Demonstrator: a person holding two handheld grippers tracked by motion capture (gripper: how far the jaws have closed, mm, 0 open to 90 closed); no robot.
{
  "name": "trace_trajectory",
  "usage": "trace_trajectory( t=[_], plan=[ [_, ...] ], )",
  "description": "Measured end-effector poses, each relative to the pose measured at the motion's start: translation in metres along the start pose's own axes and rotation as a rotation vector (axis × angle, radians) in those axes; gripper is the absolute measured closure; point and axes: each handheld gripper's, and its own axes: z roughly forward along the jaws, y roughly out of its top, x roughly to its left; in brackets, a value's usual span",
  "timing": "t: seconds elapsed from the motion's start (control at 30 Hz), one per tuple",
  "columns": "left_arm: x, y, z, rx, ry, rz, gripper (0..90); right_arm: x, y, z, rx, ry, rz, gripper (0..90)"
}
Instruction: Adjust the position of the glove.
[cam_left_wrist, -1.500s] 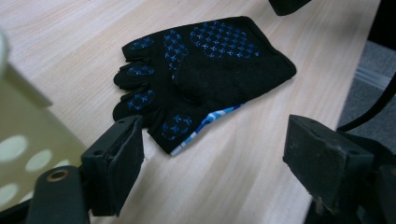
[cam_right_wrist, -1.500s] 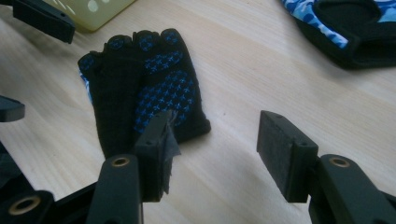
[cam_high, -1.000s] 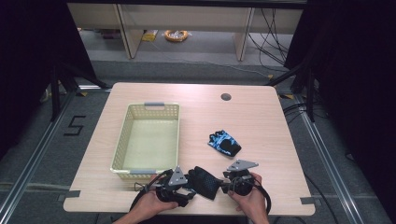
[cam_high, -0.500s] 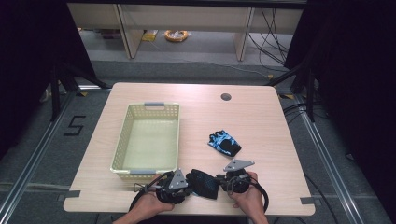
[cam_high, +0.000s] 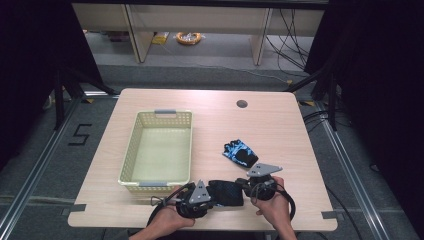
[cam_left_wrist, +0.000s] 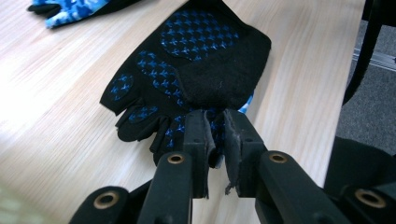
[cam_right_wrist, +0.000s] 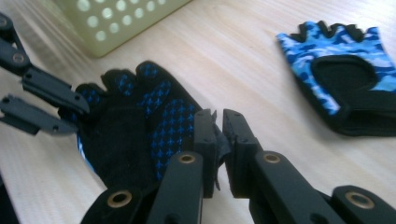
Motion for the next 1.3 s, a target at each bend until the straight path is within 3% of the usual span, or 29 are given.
trace_trajectory(
  t=[0.1,0.2,0.23,0.27,0.3,0.33,0.37,0.5,0.53,0.57,0.6,0.63,0.67,0.73,0.77,0.8,0.83,0.87,0.93,0.97,1.07,1.1,1.17,1.2,1.23,1.27,1.3],
  plan=[
    [0.002,0.0,0.01,0.018,-0.017,-0.023,78.3,-0.008,-0.002,0.005,0.026,-0.001,0.023,85.1],
    [0.003,-0.002,0.013,0.031,-0.03,-0.019,76.5,-0.01,-0.006,0.011,0.035,-0.005,0.029,85.0],
    [0.002,-0.003,0.015,0.032,-0.028,-0.041,76.5,-0.011,-0.008,0.013,0.053,-0.003,0.028,84.9],
    [0.003,-0.004,0.015,0.034,-0.032,-0.017,75.5,-0.011,-0.01,0.016,0.058,-0.009,0.026,84.8],
    [0.001,-0.004,0.015,0.033,-0.036,-0.041,73.6,-0.011,-0.01,0.016,0.093,-0.006,0.022,84.2],
    [0.001,-0.004,0.015,0.033,-0.031,-0.033,72.4,-0.01,-0.011,0.019,0.077,-0.005,0.039,83.6],
    [0.001,-0.004,0.014,0.036,-0.039,-0.03,71.6,-0.01,-0.012,0.019,0.087,-0.017,0.018,82.6],
    [-0.001,-0.005,0.014,0.039,-0.043,-0.032,65.5,-0.01,-0.012,0.021,0.082,-0.035,0.03,76.3],
    [-0.002,-0.006,0.012,0.04,-0.046,-0.038,63.4,-0.01,-0.012,0.02,0.091,-0.025,0.045,73.8],
    [-0.002,-0.006,0.012,0.04,-0.047,-0.038,56.7,-0.011,-0.011,0.017,0.094,-0.03,0.075,63.4],
    [-0.003,-0.006,0.011,0.029,-0.053,-0.052,56.7,-0.011,-0.011,0.017,0.094,-0.03,0.075,63.4],
    [-0.003,-0.005,0.006,0.023,-0.052,-0.045,53.6,-0.012,-0.011,0.016,0.087,-0.047,0.079,58.0],
    [-0.002,-0.005,0.003,0.012,-0.062,-0.035,50.7,-0.014,-0.012,0.014,0.069,-0.066,0.116,52.8],
    [-0.002,-0.006,-0.004,-0.009,-0.065,-0.063,44.8,-0.018,-0.013,0.009,0.039,-0.076,0.155,48.4],
    [-0.002,-0.008,-0.011,-0.033,-0.059,-0.096,41.1,-0.023,-0.014,0.002,0.011,-0.119,0.202,45.0],
    [-0.002,-0.008,-0.011,-0.033,-0.059,-0.096,39.5,-0.023,-0.014,0.002,0.011,-0.119,0.202,45.0],
    [-0.001,-0.012,-0.019,-0.048,-0.055,-0.12,38.3,-0.031,-0.015,-0.004,-0.038,-0.136,0.257,43.1],
    [-0.001,-0.012,-0.019,-0.048,-0.055,-0.12,37.5,-0.031,-0.015,-0.004,-0.038,-0.136,0.257,43.1],
    [-0.001,-0.018,-0.026,-0.056,-0.057,-0.151,36.5,-0.039,-0.013,-0.009,-0.07,-0.166,0.306,41.5],
    [0.001,-0.025,-0.032,-0.045,-0.043,-0.155,34.3,-0.044,-0.01,-0.009,-0.072,-0.201,0.32,41.0],
    [0.002,-0.031,-0.039,-0.043,-0.04,-0.153,33.5,-0.048,-0.005,-0.006,-0.073,-0.215,0.343,39.2],
    [0.002,-0.036,-0.042,-0.051,-0.033,-0.171,33.5,-0.055,0.0,-0.002,-0.081,-0.241,0.372,37.7],
    [0.004,-0.039,-0.045,-0.042,-0.019,-0.165,33.5,-0.058,0.002,0.0,-0.084,-0.233,0.39,37.5],
    [0.005,-0.041,-0.046,-0.058,-0.023,-0.187,33.5,-0.061,0.005,0.002,-0.079,-0.258,0.407,37.5],
    [0.007,-0.044,-0.048,-0.049,-0.016,-0.184,33.4,-0.064,0.01,0.007,-0.072,-0.263,0.478,38.0],
    [0.008,-0.046,-0.05,-0.055,-0.015,-0.191,33.4,-0.064,0.01,0.007,-0.072,-0.263,0.478,38.0],
    [0.01,-0.049,-0.053,-0.051,-0.013,-0.207,33.3,-0.07,0.013,0.014,-0.064,-0.264,0.433,38.3]
  ],
)
